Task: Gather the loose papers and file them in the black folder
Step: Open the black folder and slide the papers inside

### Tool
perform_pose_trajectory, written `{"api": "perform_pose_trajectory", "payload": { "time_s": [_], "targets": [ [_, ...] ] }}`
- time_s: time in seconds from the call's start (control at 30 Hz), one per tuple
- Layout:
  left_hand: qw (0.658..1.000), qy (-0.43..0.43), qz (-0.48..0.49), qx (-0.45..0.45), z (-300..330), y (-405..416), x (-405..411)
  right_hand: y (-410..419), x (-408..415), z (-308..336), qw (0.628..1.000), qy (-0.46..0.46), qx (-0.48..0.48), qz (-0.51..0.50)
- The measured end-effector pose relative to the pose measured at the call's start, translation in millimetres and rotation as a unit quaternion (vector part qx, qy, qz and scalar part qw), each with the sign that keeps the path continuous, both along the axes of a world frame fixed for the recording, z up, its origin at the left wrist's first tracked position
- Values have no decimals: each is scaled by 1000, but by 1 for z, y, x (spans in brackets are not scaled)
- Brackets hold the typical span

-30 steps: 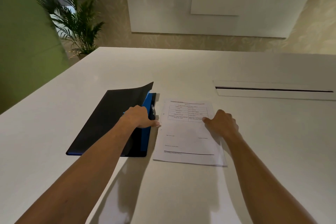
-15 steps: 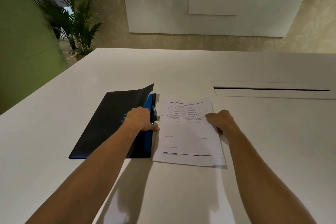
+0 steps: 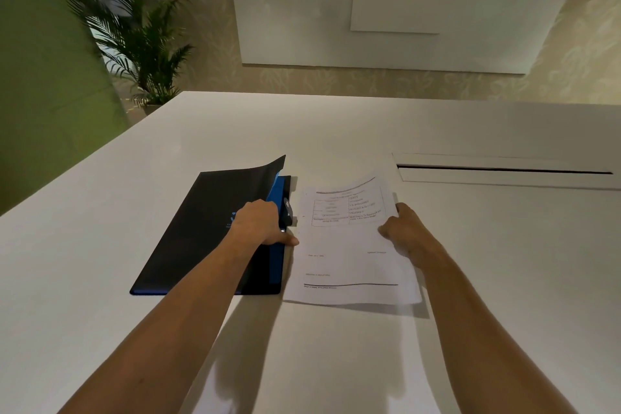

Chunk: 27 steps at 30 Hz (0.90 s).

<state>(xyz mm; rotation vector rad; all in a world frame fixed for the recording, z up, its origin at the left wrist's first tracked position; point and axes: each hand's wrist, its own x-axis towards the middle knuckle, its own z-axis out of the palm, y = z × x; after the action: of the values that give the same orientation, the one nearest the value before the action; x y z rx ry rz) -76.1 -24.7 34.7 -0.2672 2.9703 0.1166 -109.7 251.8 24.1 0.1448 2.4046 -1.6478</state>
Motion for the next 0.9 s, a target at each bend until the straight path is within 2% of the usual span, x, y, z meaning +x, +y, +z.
{"api": "perform_pose_trajectory", "payload": {
  "time_s": [0.23,0.37,0.57,0.77,0.9],
  "targets": [
    [997,-13,-15,78,14,-11,8,16,-2,34,986,81,-132,-56],
    [993,16,-16,116,18,-5,12,4,-1,52,973,129,-167,-93],
    [985,58,-10,160,31,-2,13,-27,20,53,974,185,-96,-92],
    [987,62,-17,144,39,15,15,-53,33,41,982,185,-40,-5],
    [991,67,-39,109,42,35,16,-71,31,37,982,184,40,23]
  ]
}}
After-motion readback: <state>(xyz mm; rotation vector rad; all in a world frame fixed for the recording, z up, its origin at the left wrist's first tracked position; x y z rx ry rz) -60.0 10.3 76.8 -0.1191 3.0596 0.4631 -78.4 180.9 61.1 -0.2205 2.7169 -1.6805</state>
